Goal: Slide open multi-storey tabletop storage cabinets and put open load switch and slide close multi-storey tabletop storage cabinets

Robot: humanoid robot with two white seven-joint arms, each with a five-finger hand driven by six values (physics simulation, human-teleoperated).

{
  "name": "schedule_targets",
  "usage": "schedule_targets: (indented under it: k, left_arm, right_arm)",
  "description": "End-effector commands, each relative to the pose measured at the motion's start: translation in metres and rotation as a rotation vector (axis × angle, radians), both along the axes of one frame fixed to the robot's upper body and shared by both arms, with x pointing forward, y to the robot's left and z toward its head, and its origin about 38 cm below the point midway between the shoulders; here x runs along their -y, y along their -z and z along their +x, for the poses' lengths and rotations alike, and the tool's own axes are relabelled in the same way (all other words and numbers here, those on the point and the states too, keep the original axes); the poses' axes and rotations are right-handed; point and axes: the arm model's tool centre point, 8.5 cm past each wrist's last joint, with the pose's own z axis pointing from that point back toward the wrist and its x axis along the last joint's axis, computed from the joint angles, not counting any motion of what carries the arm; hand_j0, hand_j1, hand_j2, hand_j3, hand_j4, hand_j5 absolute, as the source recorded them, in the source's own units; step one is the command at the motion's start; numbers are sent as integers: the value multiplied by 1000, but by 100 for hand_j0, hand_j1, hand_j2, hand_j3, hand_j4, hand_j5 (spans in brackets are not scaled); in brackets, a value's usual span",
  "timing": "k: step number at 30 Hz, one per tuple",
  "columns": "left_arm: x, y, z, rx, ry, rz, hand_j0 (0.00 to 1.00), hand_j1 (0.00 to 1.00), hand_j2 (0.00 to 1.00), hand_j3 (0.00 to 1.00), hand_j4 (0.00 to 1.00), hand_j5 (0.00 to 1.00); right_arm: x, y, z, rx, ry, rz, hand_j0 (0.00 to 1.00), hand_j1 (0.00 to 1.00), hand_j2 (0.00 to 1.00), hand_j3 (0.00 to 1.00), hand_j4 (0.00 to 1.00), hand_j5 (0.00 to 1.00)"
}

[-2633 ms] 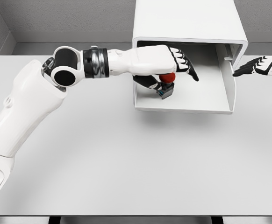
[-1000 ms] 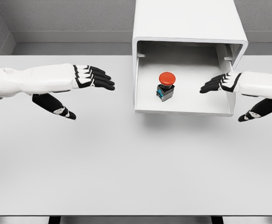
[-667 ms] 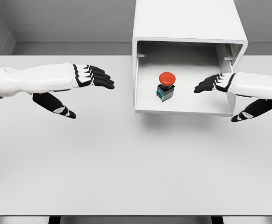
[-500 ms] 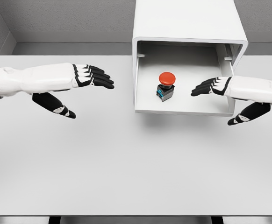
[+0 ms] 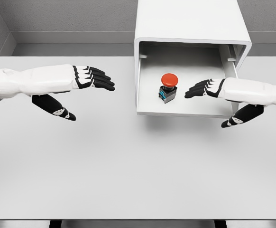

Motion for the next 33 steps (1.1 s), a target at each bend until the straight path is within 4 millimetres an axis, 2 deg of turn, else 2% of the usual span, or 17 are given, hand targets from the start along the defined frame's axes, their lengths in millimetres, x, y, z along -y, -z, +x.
schedule_targets:
  k: [1,2,7,11,15,24,27,31,33]
  left_arm:
    - [-1,-1,0,-4,-3,-5,100,100,100,100,100,100]
    - [-1,-1,0,-4,-2,-4,100,100,100,100,100,100]
    - [-1,0,0,-6,-3,-2,100,100,100,100,100,100]
    - [-1,0,-1,-7,-3,-2,100,100,100,100,100,100]
    - [-1,1,-1,-9,0,-1,100,100,100,100,100,100]
    - [-1,3,-2,-5,0,11,100,100,100,100,100,100]
    - [-1,2,-2,-5,-1,12,100,100,100,100,100,100]
    - [-1,3,-2,-6,-1,12,100,100,100,100,100,100]
    - [-1,3,-2,-7,-3,12,100,100,100,100,100,100]
  right_arm:
    - [1,2,2,7,8,-16,100,100,100,100,100,100]
    - [-5,3,5,13,-2,-9,100,100,100,100,100,100]
    - [7,1,25,44,56,-34,100,100,100,100,100,100]
    - [7,13,44,45,92,-37,100,100,100,100,100,100]
    - [4,7,46,60,88,-31,100,100,100,100,100,100]
    - [3,-7,44,94,80,-24,100,100,100,100,100,100]
    - [24,-25,41,130,124,-43,100,100,100,100,100,100]
    - [14,-42,17,174,54,-74,100,100,100,100,100,100]
    - [12,-36,11,157,40,-83,100,100,100,100,100,100]
